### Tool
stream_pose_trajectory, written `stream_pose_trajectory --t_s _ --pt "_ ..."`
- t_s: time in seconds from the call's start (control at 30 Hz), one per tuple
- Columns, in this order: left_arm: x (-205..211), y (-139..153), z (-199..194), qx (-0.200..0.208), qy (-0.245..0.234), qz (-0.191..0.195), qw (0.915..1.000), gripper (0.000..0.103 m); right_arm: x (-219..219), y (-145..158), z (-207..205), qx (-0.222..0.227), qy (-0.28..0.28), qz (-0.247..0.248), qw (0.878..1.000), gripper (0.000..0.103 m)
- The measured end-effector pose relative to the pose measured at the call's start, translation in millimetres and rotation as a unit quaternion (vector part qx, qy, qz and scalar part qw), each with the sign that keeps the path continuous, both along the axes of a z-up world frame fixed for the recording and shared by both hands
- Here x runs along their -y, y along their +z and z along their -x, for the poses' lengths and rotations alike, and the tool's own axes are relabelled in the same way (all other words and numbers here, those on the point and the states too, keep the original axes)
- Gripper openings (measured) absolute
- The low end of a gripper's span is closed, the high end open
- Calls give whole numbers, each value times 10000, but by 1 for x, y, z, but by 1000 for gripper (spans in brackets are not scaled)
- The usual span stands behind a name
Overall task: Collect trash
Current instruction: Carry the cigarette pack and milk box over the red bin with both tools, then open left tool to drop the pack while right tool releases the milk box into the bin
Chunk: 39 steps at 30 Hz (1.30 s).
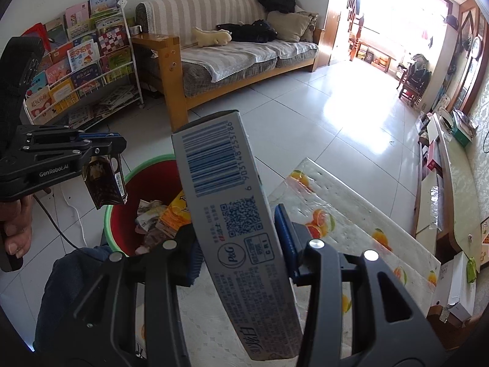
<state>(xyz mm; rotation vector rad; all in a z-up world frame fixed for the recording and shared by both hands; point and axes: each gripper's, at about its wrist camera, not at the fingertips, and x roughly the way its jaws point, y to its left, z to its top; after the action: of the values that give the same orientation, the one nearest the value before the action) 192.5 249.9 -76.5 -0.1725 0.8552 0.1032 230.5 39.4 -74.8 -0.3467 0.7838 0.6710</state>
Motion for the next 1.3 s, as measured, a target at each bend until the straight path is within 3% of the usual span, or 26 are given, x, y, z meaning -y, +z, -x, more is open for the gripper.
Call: stream_pose_trajectory --t_s 0.13,0.2,0.27,0.3,0.33,0.63,1.3 --pt "-18 -5 -1 -12 150 -1 9999 4 -21 -2 2 -21 132 28 9999 41" --pt "-20 -8 -5 -19 175 -90 9998 10 -26 -4 2 -27 161 35 9999 41" --pt "-24 -8 -8 13 201 -113 9997 37 -29 -5 0 -47 176 53 9998 41" --pt "-24 -7 -8 95 245 -156 9995 63 -30 -6 -1 -49 178 59 9998 41" --pt "-24 -5 -7 191 292 -221 9991 71 -30 -6 -2 -56 177 59 9998 41" --pt "-28 1 -4 266 410 -454 9978 87 -41 -14 -8 -155 252 25 9996 41" --pt "-85 -8 45 196 1206 -340 9919 92 -106 -35 -1 -396 728 -1 9966 42"
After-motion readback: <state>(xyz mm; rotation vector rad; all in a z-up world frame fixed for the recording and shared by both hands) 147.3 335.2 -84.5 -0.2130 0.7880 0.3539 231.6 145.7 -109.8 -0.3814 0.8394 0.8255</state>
